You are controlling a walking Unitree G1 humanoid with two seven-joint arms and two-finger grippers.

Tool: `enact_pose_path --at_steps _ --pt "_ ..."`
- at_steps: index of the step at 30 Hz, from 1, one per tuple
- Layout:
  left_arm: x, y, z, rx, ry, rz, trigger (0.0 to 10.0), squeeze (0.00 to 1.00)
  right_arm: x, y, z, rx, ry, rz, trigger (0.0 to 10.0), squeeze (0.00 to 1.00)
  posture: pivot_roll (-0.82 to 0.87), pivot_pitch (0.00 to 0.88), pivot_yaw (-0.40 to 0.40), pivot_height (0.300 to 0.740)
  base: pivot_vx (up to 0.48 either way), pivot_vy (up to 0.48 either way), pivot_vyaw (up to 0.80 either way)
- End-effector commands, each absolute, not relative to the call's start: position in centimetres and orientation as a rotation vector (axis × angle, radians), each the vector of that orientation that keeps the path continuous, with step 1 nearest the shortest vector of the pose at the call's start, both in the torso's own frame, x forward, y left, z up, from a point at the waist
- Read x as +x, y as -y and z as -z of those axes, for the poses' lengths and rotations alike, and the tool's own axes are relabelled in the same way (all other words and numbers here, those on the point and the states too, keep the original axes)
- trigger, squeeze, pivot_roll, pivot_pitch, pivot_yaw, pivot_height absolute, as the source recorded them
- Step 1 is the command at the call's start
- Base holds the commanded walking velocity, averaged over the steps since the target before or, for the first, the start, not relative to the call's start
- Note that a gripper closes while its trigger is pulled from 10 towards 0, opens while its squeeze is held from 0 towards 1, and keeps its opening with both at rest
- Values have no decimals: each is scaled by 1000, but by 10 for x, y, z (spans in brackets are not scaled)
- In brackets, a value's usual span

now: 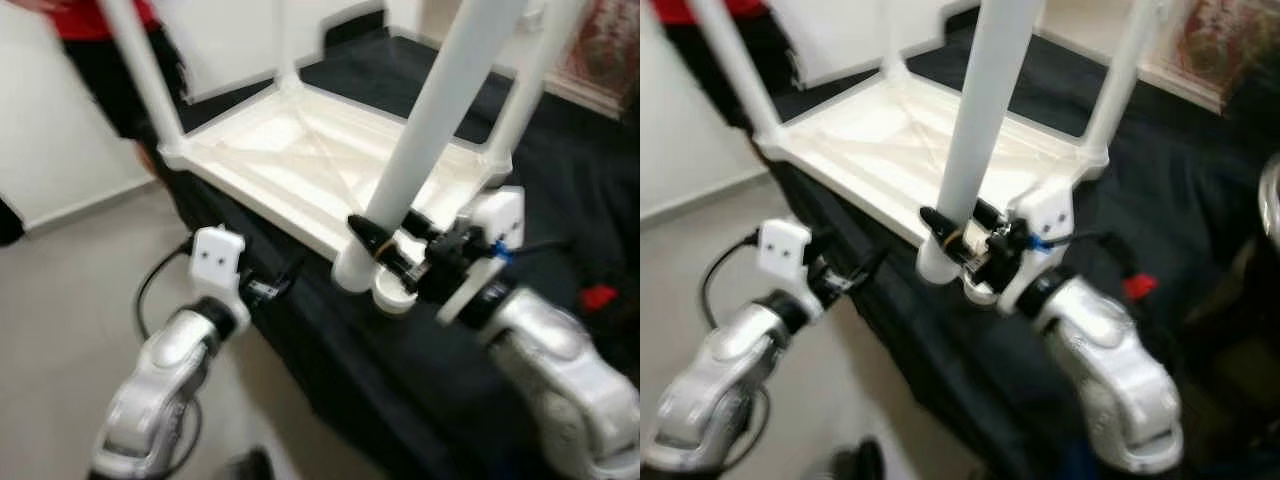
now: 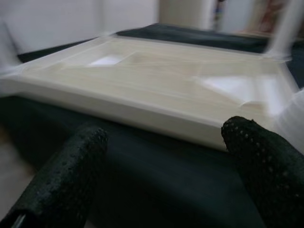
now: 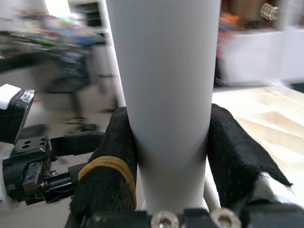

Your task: Building children table

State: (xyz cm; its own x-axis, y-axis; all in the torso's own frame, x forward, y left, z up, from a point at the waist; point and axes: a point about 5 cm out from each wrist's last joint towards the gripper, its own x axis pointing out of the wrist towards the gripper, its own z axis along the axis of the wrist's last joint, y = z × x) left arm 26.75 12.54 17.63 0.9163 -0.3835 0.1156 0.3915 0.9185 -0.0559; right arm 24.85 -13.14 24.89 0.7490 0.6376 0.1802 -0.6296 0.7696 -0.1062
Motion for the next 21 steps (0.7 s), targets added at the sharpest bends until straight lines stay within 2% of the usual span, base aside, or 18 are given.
enact_pose_path --at_steps 1,13,14,16,19,21 --pt "270 -126 -181 -71 122 394 10000 0 247 132 -251 -45 229 -688 10000 0 -99 168 22 740 0 0 0" --pt "272 -125 -179 -92 113 372 10000 0 252 131 -246 -84 213 -638 10000 0 -98 169 25 740 0 0 0" --pt "271 -122 -178 -72 117 394 10000 0 260 135 -248 -84 218 -572 10000 0 -97 174 23 740 0 0 0" --pt "271 -122 -178 -72 117 394 10000 0 260 135 -248 -84 218 -572 10000 0 -97 174 23 740 0 0 0" --pt "261 -113 -179 -52 130 530 10000 0 272 137 -251 -110 207 -540 10000 0 -86 178 14 740 0 0 683" --pt "256 -111 -179 -42 131 591 10000 0 275 139 -253 -109 207 -530 10000 0 -78 180 5 740 0 0 0"
